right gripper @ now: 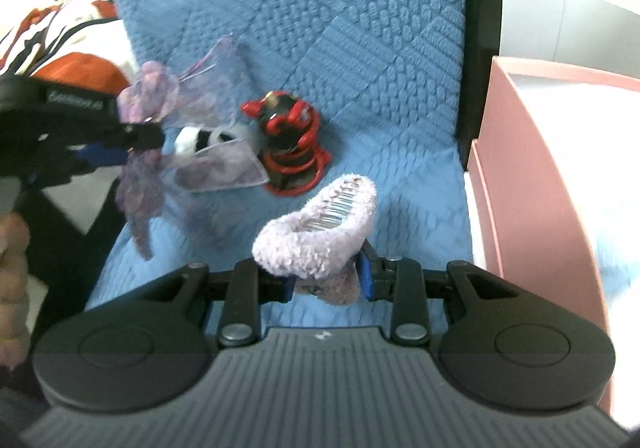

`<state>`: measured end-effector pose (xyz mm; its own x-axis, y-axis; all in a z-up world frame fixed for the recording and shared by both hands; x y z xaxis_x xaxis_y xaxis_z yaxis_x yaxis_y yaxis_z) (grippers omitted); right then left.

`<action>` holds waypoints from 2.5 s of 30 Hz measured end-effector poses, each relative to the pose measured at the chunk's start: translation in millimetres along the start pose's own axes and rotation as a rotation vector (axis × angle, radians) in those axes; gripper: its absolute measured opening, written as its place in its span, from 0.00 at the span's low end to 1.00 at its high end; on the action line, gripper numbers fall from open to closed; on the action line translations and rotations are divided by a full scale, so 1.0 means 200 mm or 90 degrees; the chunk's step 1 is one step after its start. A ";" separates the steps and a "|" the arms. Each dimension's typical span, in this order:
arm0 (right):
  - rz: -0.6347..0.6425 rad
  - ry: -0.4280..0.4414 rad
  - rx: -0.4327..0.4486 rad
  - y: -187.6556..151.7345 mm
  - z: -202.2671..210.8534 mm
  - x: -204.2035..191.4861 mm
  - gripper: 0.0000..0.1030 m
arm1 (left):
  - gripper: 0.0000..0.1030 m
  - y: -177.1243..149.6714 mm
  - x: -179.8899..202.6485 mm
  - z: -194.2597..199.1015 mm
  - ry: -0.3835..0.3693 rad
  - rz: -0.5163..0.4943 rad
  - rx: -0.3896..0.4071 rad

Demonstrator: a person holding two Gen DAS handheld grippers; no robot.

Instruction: Organize objects

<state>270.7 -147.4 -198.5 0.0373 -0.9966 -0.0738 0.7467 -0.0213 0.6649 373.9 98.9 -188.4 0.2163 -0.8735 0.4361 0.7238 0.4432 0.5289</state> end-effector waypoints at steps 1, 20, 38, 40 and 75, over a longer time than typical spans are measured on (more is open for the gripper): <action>0.005 0.001 0.001 -0.02 0.05 -0.02 0.33 | 0.22 -0.02 -0.01 0.01 -0.004 0.005 -0.004; 0.010 0.006 -0.014 -0.28 0.33 -0.03 0.33 | 0.22 -0.49 -0.05 0.28 -0.013 0.009 -0.078; 0.025 0.011 -0.036 -0.22 0.28 -0.07 0.33 | 0.23 -0.46 -0.07 0.22 -0.017 0.015 -0.115; 0.028 0.009 -0.039 -0.21 0.29 -0.08 0.33 | 0.23 -0.46 -0.08 0.22 -0.020 0.021 -0.116; -0.001 0.015 -0.006 -0.06 0.68 0.07 0.33 | 0.23 -0.46 0.11 0.48 -0.066 -0.025 -0.131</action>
<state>171.9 -172.9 -105.9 0.0508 -0.9944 -0.0922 0.7530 -0.0225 0.6576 249.9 58.6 -158.2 0.1247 -0.8591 0.4964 0.8509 0.3500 0.3918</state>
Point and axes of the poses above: each gripper's, at about its wrist camera, not at the fingertips, and z roughly against the way its jaws point, x to its right, y to its top, the point moved 1 cm from there along -z, roughly the way its jaws point, and after that the axes turned 9 degrees about z, right-handed, at the moved point
